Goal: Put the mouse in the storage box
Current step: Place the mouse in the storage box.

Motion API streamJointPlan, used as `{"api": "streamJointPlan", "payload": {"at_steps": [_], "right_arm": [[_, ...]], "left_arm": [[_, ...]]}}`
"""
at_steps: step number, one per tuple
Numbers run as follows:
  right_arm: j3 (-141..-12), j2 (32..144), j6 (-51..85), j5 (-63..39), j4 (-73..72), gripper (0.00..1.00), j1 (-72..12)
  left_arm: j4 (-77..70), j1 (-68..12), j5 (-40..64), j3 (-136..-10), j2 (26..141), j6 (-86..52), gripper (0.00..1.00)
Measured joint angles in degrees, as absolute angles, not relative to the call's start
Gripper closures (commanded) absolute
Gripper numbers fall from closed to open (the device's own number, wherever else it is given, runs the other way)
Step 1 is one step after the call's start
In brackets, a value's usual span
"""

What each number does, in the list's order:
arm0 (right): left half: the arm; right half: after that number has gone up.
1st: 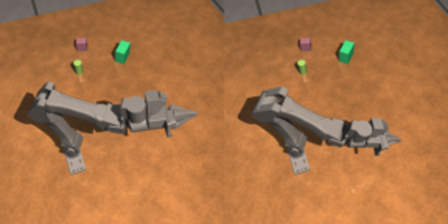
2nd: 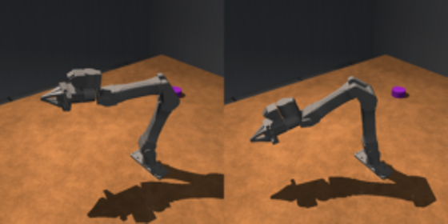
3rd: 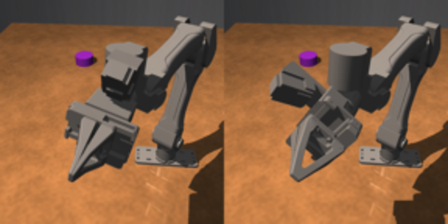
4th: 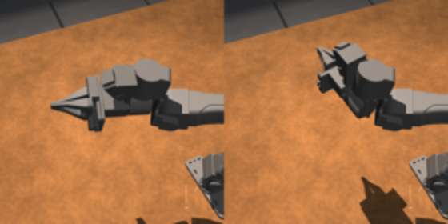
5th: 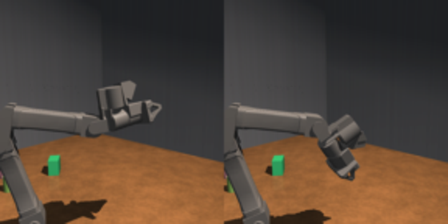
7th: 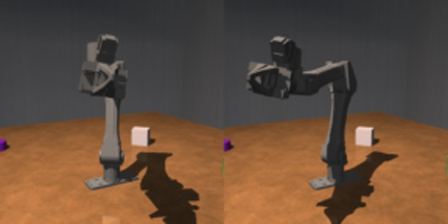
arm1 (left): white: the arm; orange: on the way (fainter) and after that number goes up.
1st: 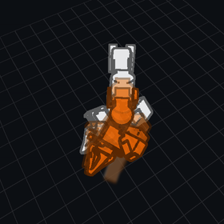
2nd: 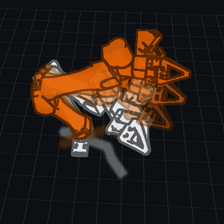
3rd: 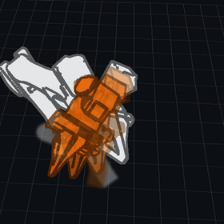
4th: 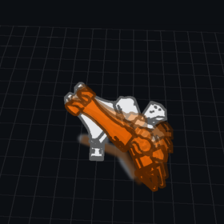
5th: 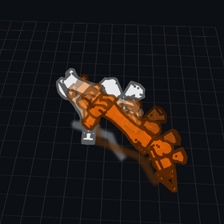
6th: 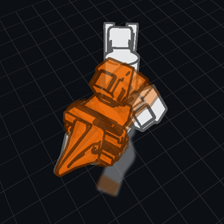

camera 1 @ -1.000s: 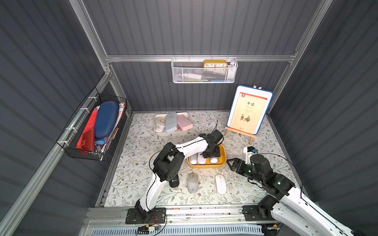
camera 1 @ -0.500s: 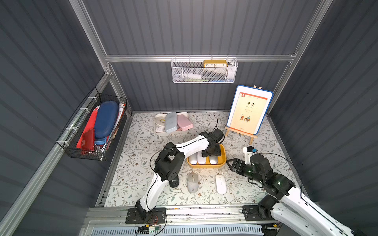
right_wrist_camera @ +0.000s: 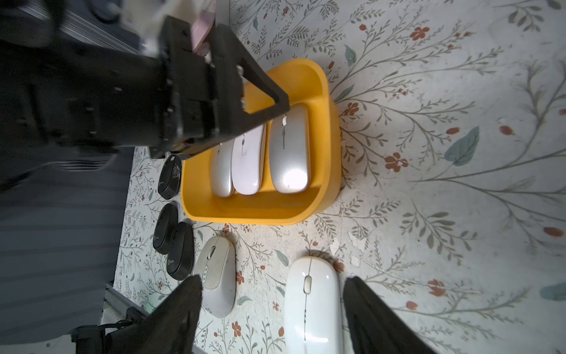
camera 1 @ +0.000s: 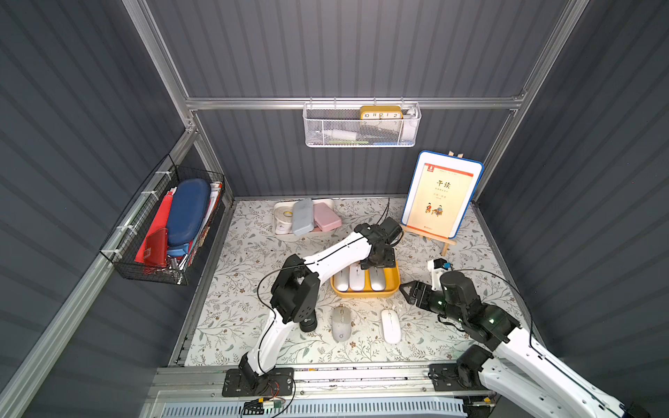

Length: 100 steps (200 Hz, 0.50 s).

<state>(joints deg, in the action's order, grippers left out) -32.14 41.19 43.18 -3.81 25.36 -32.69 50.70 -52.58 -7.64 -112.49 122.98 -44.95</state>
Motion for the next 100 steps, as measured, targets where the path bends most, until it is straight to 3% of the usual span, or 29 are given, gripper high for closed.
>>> {"api": "streamJointPlan", "payload": {"at_steps": [33, 59, 100], "right_arm": [[-34.5, 47.1, 43.0, -2.9, 26.1, 0.25, -36.3], [-39.9, 54.3, 43.2, 0.8, 28.2, 0.26, -45.2], [-49.1, 69.2, 45.8, 6.5, 27.9, 0.26, -58.6]], "left_arm": [[47.7, -53.4, -8.7, -95.1, 101.3, -48.7, 0.25], [44.8, -47.1, -7.5, -77.9, 82.4, -51.9, 0.25], [44.7, -44.2, -5.5, -61.9, 71.1, -55.2, 0.26]]}}
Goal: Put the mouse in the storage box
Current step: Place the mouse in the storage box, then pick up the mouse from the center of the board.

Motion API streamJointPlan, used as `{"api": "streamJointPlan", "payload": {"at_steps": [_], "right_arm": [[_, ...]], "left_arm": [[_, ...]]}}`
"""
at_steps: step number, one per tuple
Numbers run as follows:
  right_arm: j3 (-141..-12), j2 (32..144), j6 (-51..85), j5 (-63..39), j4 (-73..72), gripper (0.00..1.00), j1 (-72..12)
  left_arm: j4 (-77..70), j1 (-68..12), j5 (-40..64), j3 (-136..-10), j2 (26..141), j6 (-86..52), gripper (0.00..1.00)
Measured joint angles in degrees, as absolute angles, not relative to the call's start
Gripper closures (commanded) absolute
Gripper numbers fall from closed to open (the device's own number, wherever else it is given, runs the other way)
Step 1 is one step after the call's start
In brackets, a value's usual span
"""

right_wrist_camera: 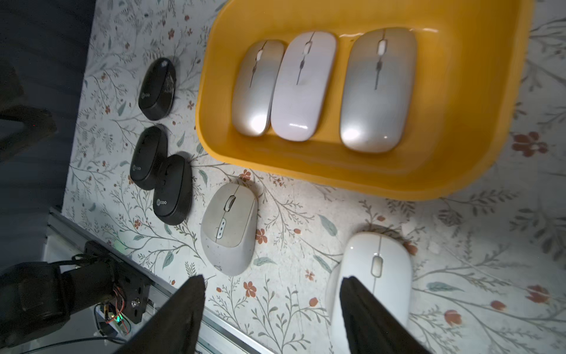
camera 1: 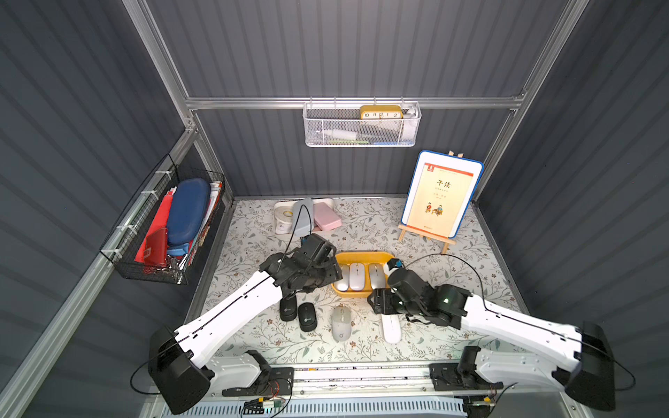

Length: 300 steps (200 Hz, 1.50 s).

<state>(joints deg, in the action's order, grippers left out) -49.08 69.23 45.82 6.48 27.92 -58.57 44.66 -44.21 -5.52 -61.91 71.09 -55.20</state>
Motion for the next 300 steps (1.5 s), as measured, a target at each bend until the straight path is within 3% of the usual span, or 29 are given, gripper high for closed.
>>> {"api": "streamJointPlan", "payload": {"at_steps": [56, 85, 123, 178, 255, 300], "right_arm": [[-53.7, 80.9, 49.1, 10.2, 30.1, 0.21, -65.0], [-52.7, 75.4, 52.4, 16.0, 35.7, 0.16, -65.3], [-42.3, 61.4, 56.1, 18.3, 39.3, 0.13, -63.9], [-38.0, 64.8, 56.8, 15.4, 39.3, 0.12, -58.9], [-37.6, 74.4, 55.4, 5.9, 33.0, 0.17, -57.5], [-37.7, 78.4, 55.9, 5.1, 32.6, 0.32, -57.5]], "left_arm": [[45.1, -44.3, -4.5, -55.4, 63.0, -58.8, 0.25], [45.0, -44.3, -4.5, -55.5, 62.6, -58.8, 0.25], [41.4, -44.3, -0.4, -55.3, 64.5, -57.5, 0.2], [30.2, -44.3, 5.2, -56.6, 73.9, -53.8, 0.19], [28.3, -44.2, 4.9, -61.9, 78.0, -50.4, 0.17], [28.4, -44.2, 4.6, -62.2, 78.0, -49.4, 0.16]]}}
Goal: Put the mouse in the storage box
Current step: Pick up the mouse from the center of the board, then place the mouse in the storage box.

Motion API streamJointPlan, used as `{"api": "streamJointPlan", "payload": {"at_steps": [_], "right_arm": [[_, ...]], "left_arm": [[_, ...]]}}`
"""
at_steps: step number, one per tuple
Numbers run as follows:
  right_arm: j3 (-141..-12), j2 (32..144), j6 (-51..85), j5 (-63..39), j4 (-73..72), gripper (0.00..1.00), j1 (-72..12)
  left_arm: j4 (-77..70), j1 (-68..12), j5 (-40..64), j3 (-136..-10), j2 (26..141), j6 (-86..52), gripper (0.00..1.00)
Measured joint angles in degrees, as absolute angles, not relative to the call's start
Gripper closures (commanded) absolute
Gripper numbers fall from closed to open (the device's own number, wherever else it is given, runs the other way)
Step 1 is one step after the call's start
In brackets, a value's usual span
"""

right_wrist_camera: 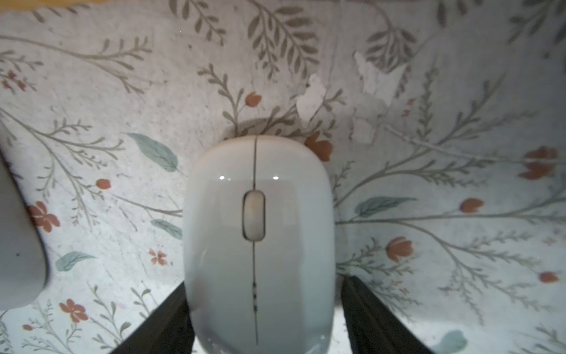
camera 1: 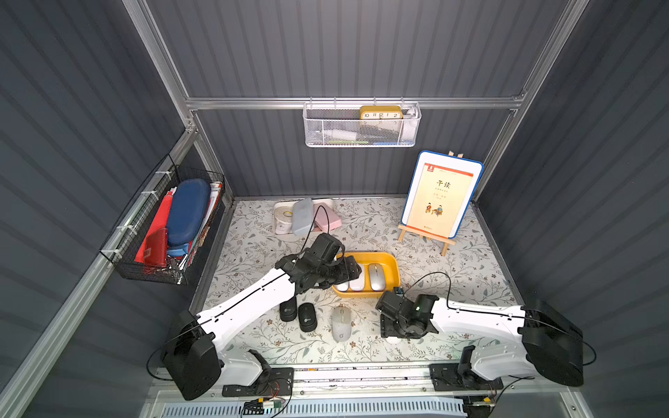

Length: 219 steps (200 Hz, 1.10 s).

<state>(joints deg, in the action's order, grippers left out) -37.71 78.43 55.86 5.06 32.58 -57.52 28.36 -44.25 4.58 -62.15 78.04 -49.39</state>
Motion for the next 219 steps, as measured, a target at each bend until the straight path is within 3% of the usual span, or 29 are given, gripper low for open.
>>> {"api": "streamJointPlan", "payload": {"at_steps": [46, 89, 164, 190, 219], "right_arm": [[-37.9, 78.6, 56.1, 5.1, 32.7, 0.45, -57.6], [-37.3, 73.5, 56.1, 5.7, 33.3, 0.45, -58.9], [-46.5, 62.1, 56.1, 12.6, 45.3, 0.43, -63.8], [-54.2, 61.8, 49.9, 14.1, 47.0, 0.43, -57.5], [-61.2, 69.3, 40.6, 13.5, 45.8, 0.43, -46.7]], "left_arm": [[25.5, -44.2, 5.8, -60.6, 78.1, -49.3, 0.17], [23.5, -44.2, 7.0, -55.8, 78.1, -49.4, 0.17], [24.8, -44.2, 7.2, -60.6, 79.8, -49.0, 0.17], [25.8, -43.5, 7.1, -66.4, 83.0, -47.4, 0.17], [25.6, -42.2, 7.2, -70.0, 85.8, -45.3, 0.17]]}}
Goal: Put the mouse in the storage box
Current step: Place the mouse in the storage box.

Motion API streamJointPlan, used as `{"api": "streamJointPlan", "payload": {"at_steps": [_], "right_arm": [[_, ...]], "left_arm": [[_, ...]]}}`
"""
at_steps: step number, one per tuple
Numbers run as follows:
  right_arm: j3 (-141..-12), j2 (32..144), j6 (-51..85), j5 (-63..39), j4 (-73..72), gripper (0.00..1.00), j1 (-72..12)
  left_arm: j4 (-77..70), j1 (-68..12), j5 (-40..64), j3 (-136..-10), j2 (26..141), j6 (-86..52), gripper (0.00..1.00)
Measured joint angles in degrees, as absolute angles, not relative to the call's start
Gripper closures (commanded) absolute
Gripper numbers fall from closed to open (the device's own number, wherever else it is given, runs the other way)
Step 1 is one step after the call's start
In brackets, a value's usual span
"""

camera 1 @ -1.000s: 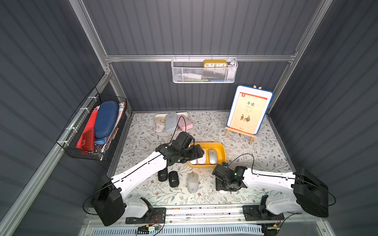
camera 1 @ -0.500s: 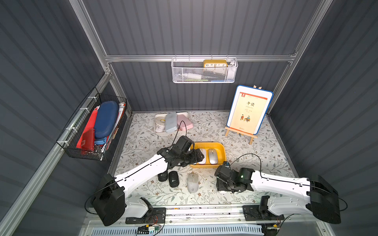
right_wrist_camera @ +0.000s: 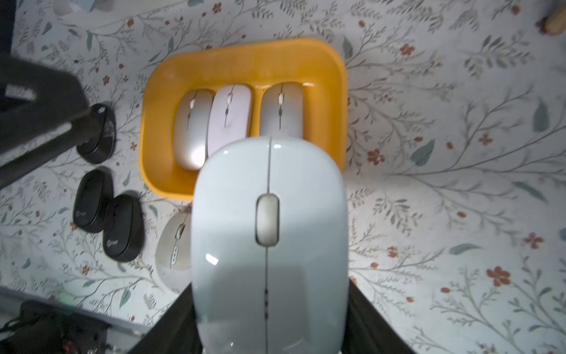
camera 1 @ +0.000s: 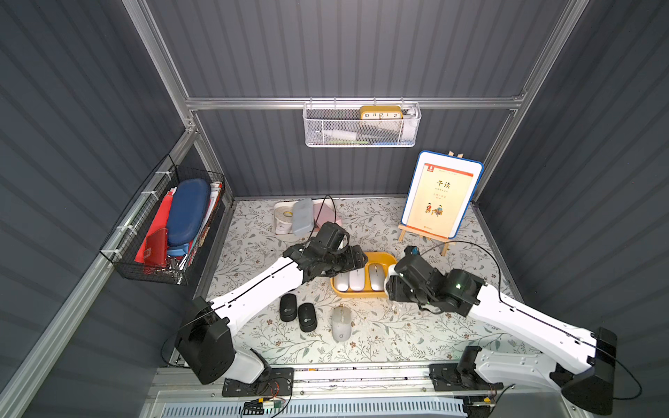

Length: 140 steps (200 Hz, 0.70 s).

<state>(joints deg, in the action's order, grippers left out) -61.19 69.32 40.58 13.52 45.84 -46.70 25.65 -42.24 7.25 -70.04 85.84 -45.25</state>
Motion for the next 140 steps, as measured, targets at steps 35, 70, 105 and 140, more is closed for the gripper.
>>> {"api": "streamJointPlan", "payload": {"at_steps": [35, 70, 105, 140], "right_arm": [[-67.1, 82.4, 32.6, 12.9, 44.1, 0.42, -42.5], [-70.7, 91.7, 28.4, 10.9, 42.7, 0.42, -40.2], [-70.9, 97.5, 26.6, 9.1, 40.6, 0.42, -37.0], [-71.6, 101.7, 25.5, 6.7, 39.4, 0.42, -35.1]], "left_arm": [[24.4, -41.1, 8.7, -72.6, 90.7, -43.0, 0.17], [20.8, -36.0, 13.1, -70.6, 93.0, -42.8, 0.21], [19.4, -32.6, 15.3, -68.5, 93.1, -42.7, 0.21], [19.1, -33.0, 17.1, -68.6, 94.3, -41.4, 0.21]]}}
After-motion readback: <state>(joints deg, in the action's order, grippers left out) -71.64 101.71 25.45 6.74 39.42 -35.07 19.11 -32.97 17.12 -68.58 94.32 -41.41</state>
